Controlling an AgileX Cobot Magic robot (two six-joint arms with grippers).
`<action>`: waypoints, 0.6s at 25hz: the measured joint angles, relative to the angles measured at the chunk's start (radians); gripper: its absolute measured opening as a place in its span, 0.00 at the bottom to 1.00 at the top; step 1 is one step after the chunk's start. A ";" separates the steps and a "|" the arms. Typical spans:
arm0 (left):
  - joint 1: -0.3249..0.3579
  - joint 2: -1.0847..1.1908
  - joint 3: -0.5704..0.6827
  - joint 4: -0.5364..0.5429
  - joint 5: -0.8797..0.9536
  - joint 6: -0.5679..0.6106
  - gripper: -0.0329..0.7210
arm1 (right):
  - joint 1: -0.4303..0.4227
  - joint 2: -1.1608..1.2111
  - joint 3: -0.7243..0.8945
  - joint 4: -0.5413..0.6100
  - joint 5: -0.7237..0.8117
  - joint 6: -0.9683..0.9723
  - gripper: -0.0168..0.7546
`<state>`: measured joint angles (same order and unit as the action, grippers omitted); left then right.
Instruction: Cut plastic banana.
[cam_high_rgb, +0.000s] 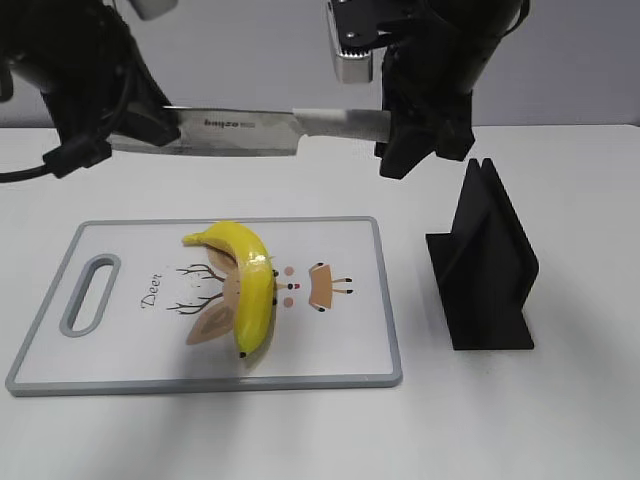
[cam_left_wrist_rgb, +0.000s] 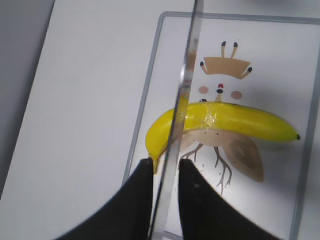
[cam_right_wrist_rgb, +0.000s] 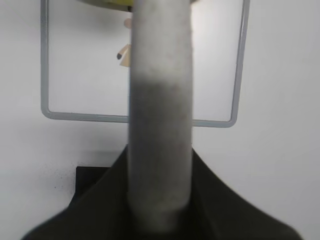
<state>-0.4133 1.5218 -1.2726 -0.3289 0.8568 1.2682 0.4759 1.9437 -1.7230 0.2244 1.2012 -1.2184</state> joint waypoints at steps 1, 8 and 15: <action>0.000 -0.002 0.000 -0.007 -0.007 0.000 0.29 | 0.000 0.000 0.000 0.001 0.001 0.012 0.24; 0.000 -0.010 0.000 -0.017 -0.051 -0.005 0.91 | 0.000 0.000 0.000 -0.017 0.001 0.030 0.24; 0.002 -0.104 0.000 0.048 -0.057 -0.262 0.90 | 0.000 -0.001 -0.002 -0.081 0.001 0.218 0.24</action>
<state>-0.4116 1.4178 -1.2726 -0.2807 0.8000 1.0064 0.4759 1.9428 -1.7253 0.1434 1.2020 -1.0003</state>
